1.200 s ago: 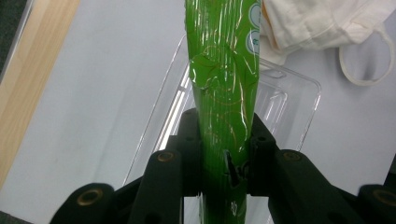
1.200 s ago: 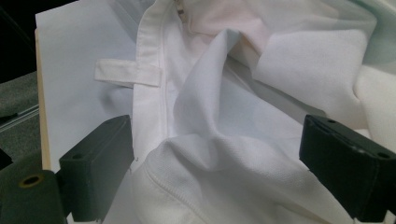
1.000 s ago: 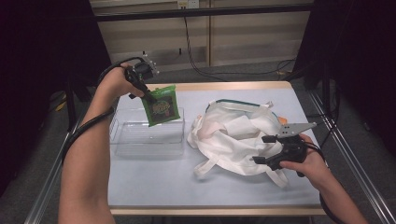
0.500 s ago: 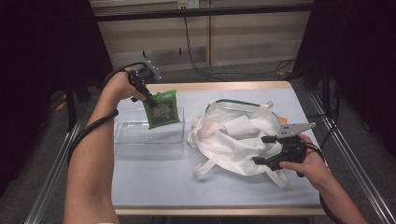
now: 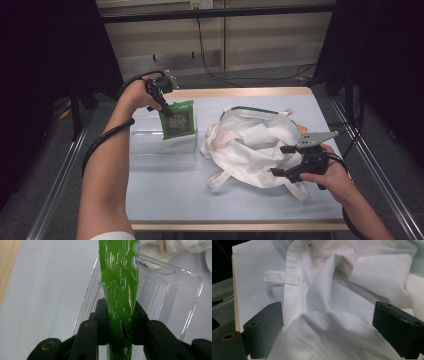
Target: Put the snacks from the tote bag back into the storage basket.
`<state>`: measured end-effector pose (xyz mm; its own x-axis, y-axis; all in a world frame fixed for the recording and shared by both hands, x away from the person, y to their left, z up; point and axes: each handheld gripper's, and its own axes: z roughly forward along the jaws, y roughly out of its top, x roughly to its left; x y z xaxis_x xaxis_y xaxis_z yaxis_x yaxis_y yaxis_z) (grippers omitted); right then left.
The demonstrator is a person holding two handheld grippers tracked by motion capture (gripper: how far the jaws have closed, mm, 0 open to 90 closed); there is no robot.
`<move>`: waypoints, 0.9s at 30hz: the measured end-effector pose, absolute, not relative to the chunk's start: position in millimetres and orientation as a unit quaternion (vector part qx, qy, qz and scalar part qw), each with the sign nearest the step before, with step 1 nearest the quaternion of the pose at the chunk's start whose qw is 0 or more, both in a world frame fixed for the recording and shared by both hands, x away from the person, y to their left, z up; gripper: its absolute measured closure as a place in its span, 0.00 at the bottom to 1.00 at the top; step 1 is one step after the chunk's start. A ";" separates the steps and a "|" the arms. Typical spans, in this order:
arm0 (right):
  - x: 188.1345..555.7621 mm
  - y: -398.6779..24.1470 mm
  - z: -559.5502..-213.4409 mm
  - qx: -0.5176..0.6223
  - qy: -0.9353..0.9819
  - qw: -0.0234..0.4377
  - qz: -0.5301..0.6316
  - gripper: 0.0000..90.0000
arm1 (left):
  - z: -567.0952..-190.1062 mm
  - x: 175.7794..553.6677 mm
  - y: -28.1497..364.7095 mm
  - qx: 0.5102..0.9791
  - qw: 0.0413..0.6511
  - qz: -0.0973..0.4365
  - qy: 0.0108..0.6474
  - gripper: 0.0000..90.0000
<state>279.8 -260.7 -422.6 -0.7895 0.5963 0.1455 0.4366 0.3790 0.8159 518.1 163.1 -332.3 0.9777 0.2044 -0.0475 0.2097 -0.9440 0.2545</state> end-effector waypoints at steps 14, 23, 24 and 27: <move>280.1 -260.8 -423.9 0.312 0.827 0.087 0.459 0.11 | -351.8 526.6 158.3 0.986 0.131 -0.016 0.099 0.80; 280.1 -259.9 -425.1 0.313 0.828 0.084 0.457 0.10 | -353.5 532.1 161.5 0.986 0.127 -0.004 0.107 0.70; 280.0 -259.7 -425.1 0.312 0.829 0.083 0.457 0.10 | -354.7 531.8 161.8 0.984 0.135 0.005 0.117 0.67; 279.8 -258.8 -425.4 0.310 0.830 0.084 0.455 0.10 | -357.2 532.7 162.9 0.981 0.143 0.007 0.130 0.58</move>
